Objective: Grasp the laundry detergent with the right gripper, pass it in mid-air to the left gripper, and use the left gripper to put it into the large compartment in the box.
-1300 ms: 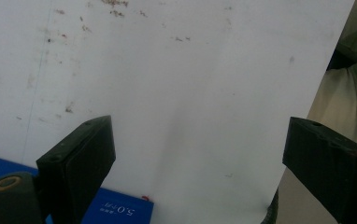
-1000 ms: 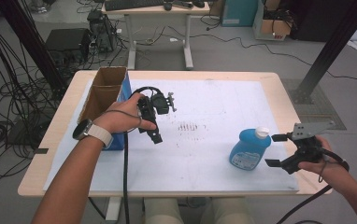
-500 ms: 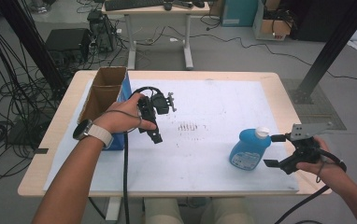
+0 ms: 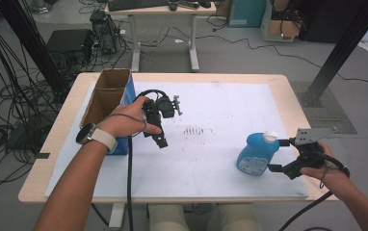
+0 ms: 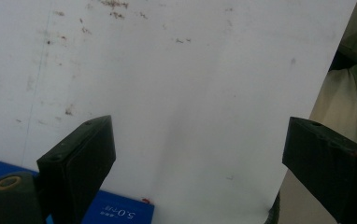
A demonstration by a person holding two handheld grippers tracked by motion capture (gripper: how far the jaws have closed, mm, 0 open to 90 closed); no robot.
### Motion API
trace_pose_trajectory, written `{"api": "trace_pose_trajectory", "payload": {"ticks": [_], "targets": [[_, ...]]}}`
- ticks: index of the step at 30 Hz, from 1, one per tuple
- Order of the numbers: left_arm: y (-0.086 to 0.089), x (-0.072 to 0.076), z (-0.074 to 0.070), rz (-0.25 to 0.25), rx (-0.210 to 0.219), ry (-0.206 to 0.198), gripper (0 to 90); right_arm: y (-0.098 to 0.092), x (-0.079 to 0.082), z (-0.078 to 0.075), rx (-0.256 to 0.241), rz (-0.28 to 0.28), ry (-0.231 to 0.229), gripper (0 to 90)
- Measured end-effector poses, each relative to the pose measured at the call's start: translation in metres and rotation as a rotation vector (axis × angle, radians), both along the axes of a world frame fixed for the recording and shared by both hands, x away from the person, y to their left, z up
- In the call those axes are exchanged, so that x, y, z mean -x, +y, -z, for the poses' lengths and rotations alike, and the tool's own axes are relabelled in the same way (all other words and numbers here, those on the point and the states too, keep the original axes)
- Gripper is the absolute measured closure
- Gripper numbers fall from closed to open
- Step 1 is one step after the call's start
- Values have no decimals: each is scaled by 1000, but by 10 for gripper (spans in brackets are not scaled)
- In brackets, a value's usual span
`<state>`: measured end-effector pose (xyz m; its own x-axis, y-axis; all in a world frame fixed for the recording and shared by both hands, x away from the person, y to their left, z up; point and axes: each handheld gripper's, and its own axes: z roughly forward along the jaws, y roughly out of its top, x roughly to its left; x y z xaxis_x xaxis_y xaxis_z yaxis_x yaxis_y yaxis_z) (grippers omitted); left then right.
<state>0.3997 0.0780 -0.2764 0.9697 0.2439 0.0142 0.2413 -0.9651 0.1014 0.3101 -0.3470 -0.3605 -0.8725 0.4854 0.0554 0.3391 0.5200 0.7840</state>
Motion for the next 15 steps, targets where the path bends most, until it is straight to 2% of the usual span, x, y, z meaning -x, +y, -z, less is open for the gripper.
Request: {"api": "trace_pose_trajectory", "payload": {"ticks": [7, 8, 15], "targets": [[1, 0, 1, -1, 3, -2, 99, 3, 0, 4, -13, 14, 9, 51], [0, 0, 1, -4, 0, 0, 99, 5, 0, 6, -29, 27, 13, 50], [1, 1, 4, -6, -2, 6, 99, 8, 0, 10, -31, 16, 3, 40]]}}
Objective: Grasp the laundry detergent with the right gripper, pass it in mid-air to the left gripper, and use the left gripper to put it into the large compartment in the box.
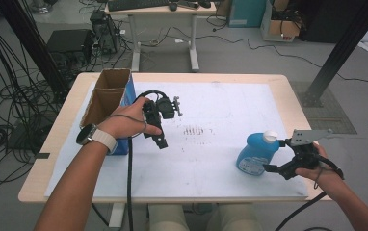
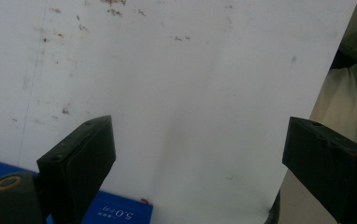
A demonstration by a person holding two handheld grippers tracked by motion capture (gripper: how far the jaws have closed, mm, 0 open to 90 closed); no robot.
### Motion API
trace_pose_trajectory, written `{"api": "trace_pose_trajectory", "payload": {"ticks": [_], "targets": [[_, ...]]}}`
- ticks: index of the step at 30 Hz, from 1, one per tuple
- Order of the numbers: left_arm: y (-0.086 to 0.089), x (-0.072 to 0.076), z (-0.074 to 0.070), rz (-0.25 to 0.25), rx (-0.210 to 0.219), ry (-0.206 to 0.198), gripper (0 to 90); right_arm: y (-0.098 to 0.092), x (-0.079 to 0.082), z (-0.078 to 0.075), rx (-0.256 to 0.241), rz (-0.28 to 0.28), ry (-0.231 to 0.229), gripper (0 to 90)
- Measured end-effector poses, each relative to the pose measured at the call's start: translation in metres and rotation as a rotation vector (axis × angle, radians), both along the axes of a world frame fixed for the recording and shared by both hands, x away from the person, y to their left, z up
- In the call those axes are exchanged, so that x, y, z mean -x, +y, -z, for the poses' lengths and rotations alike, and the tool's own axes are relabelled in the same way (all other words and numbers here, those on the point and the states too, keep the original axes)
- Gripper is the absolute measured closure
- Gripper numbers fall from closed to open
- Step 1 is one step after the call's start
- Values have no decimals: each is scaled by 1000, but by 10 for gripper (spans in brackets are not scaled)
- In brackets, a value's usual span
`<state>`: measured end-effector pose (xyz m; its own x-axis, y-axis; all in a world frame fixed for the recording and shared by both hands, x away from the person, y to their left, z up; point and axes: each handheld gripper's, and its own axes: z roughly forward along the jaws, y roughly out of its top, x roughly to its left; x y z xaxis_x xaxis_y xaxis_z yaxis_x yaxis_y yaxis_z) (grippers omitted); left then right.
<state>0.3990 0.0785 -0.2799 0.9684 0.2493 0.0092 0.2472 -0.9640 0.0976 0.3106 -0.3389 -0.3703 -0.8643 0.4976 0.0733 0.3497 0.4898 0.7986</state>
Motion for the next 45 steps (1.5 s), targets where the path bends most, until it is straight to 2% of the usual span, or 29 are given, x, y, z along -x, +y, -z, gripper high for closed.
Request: {"api": "trace_pose_trajectory", "payload": {"ticks": [8, 14, 19, 32, 33, 37, 39, 40, 45], "targets": [[0, 0, 1, -3, 0, 1, 99, 2, -1, 5, -9, 6, -1, 29], [1, -2, 2, 5, 2, 1, 99, 4, -3, 9, -19, -11, -40, 29], [0, -1, 2, -3, 0, 2, 100, 6, -3, 11, -26, -7, -47, 32], [-1, -2, 3, 9, 8, -3, 100, 13, -5, 17, -63, -2, -62, 58], [0, -2, 2, -1, 4, -1, 100, 14, -5, 18, -66, -2, -62, 61], [1, -2, 2, -3, 8, -7, 100, 16, -7, 23, -88, -13, -82, 86], [1, -2, 2, -4, 12, -14, 101, 17, -7, 24, -93, -12, -78, 92], [1, -2, 2, -3, 12, -13, 101, 17, -6, 24, -90, -3, -57, 97], [0, -3, 3, -5, 9, -4, 102, 17, -6, 26, -100, 0, -58, 119]]}}
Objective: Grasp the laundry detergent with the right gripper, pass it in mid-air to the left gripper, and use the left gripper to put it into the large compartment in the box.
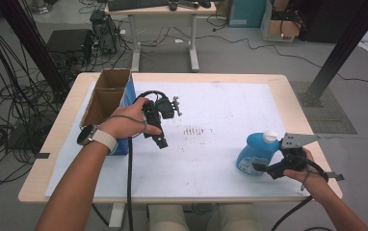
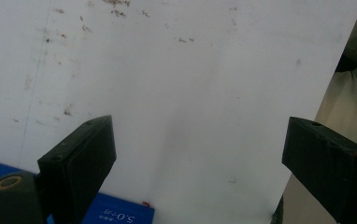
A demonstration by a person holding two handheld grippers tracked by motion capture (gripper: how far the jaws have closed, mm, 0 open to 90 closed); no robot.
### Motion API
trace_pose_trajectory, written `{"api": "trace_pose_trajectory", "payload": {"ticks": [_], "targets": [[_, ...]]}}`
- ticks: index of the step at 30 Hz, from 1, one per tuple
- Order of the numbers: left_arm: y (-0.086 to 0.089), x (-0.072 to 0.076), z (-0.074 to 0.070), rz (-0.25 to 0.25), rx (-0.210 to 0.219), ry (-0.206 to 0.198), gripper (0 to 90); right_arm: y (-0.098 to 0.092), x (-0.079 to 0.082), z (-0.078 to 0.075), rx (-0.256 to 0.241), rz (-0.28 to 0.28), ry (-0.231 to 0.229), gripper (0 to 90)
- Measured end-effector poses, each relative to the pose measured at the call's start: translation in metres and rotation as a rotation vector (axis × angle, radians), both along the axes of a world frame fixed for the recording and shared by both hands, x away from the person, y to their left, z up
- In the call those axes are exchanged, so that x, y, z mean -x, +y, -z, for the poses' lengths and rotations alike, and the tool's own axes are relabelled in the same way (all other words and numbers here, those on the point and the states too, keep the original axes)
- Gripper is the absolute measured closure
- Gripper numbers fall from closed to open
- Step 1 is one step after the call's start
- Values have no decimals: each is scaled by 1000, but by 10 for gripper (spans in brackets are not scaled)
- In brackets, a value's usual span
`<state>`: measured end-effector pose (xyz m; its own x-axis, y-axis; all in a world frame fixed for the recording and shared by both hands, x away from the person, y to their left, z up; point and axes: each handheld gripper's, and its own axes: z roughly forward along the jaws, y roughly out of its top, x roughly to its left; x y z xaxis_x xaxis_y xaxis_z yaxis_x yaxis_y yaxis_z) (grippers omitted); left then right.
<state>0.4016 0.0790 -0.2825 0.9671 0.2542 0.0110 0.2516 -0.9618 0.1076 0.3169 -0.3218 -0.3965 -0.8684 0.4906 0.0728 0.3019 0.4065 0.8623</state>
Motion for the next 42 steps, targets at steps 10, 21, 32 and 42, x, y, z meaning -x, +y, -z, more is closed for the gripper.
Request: {"api": "trace_pose_trajectory", "payload": {"ticks": [10, 21, 32, 42], "targets": [[0, 0, 1, -1, 3, -1, 101, 3, 1, 1, -15, 5, -6, 151], [1, 0, 1, -4, 4, -1, 102, 6, 0, 2, -29, -1, -21, 225], [2, 0, 2, -1, 5, -8, 102, 7, 0, 2, -43, -16, -33, 324], [1, -1, 2, -1, 3, 3, 102, 7, 0, 3, -55, -16, -35, 380]]}}
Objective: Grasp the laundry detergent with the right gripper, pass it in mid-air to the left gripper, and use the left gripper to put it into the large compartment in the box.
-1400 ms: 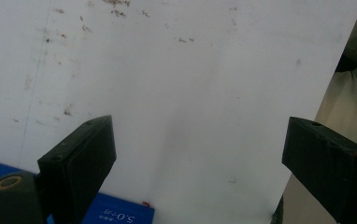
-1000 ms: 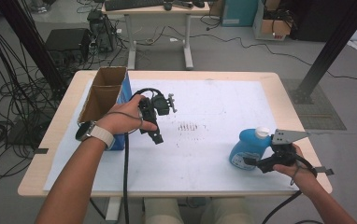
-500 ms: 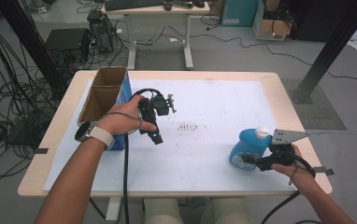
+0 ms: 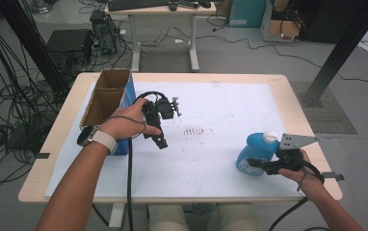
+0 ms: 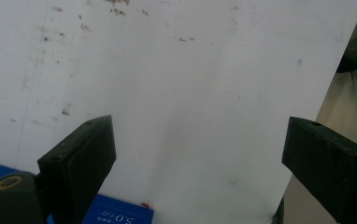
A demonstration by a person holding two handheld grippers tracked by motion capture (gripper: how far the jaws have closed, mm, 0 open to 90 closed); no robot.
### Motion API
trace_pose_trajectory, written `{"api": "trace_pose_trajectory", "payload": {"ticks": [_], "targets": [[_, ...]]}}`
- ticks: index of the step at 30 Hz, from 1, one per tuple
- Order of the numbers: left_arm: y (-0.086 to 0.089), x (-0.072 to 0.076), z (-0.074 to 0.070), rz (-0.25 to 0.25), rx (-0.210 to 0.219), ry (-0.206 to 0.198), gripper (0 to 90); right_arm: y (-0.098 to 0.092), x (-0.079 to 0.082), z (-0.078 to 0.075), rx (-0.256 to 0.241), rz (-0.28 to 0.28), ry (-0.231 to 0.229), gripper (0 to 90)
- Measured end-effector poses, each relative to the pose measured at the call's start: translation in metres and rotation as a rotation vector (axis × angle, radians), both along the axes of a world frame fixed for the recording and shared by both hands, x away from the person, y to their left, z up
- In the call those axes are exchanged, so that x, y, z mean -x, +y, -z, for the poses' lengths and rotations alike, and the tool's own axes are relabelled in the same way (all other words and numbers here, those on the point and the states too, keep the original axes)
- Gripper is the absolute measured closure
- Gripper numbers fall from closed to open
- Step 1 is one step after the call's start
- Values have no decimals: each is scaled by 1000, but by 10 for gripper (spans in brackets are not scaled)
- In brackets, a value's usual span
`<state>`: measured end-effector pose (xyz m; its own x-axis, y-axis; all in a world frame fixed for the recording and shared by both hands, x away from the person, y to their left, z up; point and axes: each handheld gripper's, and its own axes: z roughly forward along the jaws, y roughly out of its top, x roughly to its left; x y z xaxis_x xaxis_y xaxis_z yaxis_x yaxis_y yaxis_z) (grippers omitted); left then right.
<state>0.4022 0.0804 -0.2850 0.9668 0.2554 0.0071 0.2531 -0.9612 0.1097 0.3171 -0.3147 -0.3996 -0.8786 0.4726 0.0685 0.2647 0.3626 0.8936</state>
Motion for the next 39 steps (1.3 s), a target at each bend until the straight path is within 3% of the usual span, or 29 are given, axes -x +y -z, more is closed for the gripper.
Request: {"api": "trace_pose_trajectory", "payload": {"ticks": [26, 39], "targets": [[-2, 0, 0, -1, 2, -6, 102, -2, 1, 2, 10, -10, -49, 417], [-2, 1, 0, 1, -1, -2, 103, -2, 1, 3, -1, -5, -43, 420]]}}
